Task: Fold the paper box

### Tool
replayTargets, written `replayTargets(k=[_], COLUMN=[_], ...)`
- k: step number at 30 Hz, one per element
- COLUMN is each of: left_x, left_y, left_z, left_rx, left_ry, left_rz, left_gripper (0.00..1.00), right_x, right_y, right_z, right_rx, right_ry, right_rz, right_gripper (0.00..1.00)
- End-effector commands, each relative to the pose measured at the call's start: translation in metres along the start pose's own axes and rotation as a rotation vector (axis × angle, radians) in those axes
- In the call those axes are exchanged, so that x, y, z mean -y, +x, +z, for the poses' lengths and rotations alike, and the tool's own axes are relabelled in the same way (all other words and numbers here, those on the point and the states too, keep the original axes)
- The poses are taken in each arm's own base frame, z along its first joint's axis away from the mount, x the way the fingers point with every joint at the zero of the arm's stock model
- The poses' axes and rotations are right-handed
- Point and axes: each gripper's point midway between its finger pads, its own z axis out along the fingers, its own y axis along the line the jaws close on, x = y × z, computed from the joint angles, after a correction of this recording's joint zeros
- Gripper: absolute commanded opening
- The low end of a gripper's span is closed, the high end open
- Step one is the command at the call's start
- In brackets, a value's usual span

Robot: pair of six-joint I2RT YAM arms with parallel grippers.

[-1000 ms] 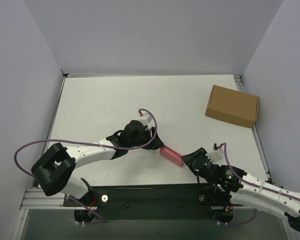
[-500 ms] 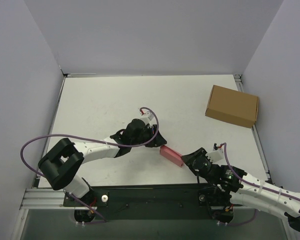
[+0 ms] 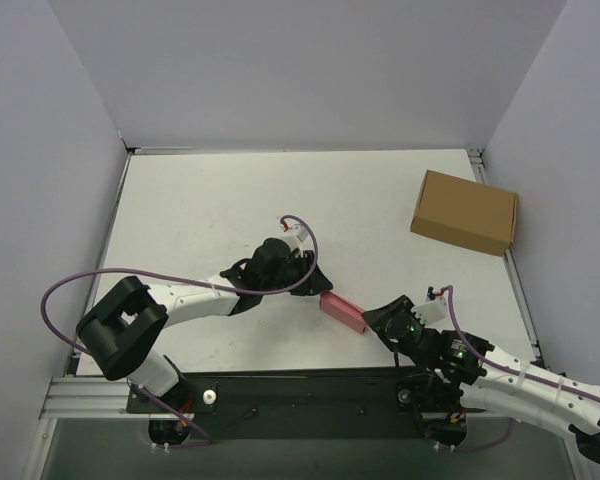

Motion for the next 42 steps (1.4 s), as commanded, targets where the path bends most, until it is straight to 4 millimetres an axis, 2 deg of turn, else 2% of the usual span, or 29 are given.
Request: replayTargets(k=[1, 6, 12, 22, 26, 34, 42], left_x=[-0.005, -0.024, -0.029, -0.037, -0.048, -0.056, -0.066], left_y=[0.005, 0.014, 0.025, 0.055, 0.067, 0.077, 0.087], left_z=[-0.005, -0.013, -0.014, -0.013, -0.014, -0.011, -0.009], left_rx=[-0.022, -0.049, -0.09, -0.149, -0.171, -0.182, -0.197], left_ry=[-0.008, -0.073, -0.07, -0.036, -0.044, -0.028, -0.018], left_rz=[0.054, 0.135, 0.206, 0.307, 0.318, 0.324, 0.35], left_gripper=[0.42, 0.42, 0.42, 0.41, 0.41, 0.4, 0.38], right_x=[0.046, 0.046, 0.045, 0.044, 0.044, 0.047, 0.058], right_y=[-0.008, -0.009, -0.01, -0.012, -0.012, -0.013, -0.01], right_z=[0.001, 0.001, 0.001, 0.0, 0.0, 0.001, 0.003], right_rx=[0.038, 0.041, 0.046, 0.052, 0.054, 0.059, 0.054], right_ry=[0.153, 0.153, 0.156, 0.161, 0.163, 0.167, 0.188], right_rz=[-0.12, -0.12, -0.123, -0.128, -0.13, -0.131, -0.117], right_gripper=[0.37, 0.37, 0.37, 0.37, 0.37, 0.37, 0.35])
